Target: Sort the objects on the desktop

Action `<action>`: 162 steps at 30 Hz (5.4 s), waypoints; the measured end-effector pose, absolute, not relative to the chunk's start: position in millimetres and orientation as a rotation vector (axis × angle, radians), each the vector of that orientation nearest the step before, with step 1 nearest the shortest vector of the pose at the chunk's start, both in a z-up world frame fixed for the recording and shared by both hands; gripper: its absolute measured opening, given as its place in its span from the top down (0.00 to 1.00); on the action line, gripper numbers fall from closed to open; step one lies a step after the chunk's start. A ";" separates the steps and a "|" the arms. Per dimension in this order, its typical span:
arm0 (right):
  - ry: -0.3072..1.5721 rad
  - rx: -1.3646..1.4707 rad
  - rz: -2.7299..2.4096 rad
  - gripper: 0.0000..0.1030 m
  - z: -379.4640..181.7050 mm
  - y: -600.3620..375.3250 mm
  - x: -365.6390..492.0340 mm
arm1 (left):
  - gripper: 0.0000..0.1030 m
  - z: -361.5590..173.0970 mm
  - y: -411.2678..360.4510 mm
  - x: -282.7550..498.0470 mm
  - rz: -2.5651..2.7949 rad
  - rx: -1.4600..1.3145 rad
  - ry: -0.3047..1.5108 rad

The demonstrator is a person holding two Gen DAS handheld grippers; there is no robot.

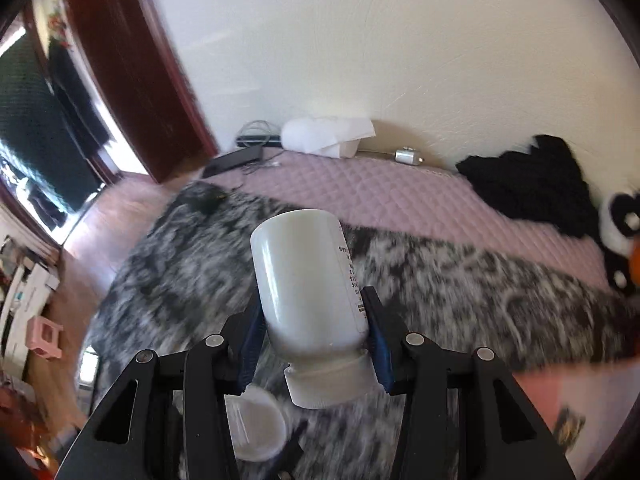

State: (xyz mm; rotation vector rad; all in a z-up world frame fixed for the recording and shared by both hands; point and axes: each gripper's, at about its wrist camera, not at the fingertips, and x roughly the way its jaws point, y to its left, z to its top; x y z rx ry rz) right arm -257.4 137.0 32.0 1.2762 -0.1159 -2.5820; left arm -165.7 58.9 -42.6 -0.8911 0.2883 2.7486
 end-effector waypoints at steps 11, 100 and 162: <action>-0.128 0.918 -2.869 0.53 48.5 161.0 1.6 | 0.38 -34.9 60.4 -35.6 2.733 -0.737 0.270; -0.595 0.385 -3.491 0.00 29.5 313.7 65.5 | 0.00 30.4 204.2 0.3 2.748 -0.384 0.342; -0.380 0.267 -3.292 0.00 21.5 131.6 34.9 | 0.00 -12.9 5.9 -20.4 3.046 -0.658 0.171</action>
